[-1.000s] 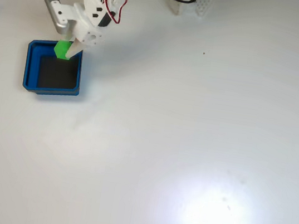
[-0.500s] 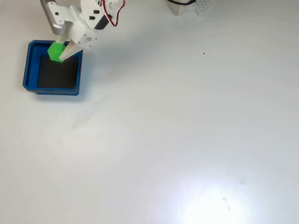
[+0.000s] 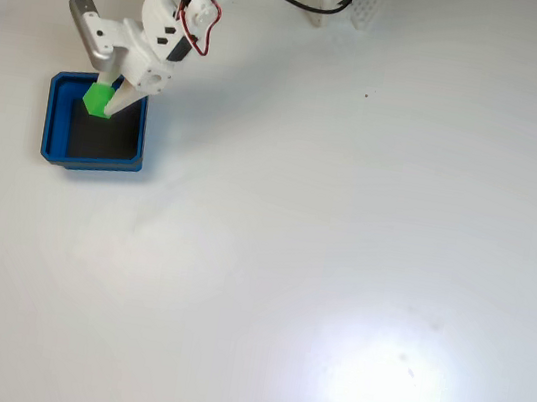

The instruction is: Pick up green cube and drop it in the blue box

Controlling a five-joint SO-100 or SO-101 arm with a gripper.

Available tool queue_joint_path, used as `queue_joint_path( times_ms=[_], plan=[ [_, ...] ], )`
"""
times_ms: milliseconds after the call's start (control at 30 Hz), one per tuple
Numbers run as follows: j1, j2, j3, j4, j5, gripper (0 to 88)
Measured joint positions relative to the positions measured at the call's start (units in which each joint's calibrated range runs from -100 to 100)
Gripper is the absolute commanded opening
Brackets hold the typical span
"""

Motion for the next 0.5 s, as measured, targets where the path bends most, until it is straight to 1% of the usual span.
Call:
queue_joint_path(
  times_ms=[333, 400, 500],
  plan=[
    [1.42, 0.00, 0.00, 0.00, 0.00, 2.0],
    [1.42, 0.00, 0.00, 0.00, 0.00, 3.4],
    [1.42, 0.00, 0.00, 0.00, 0.00, 8.4]
  ],
)
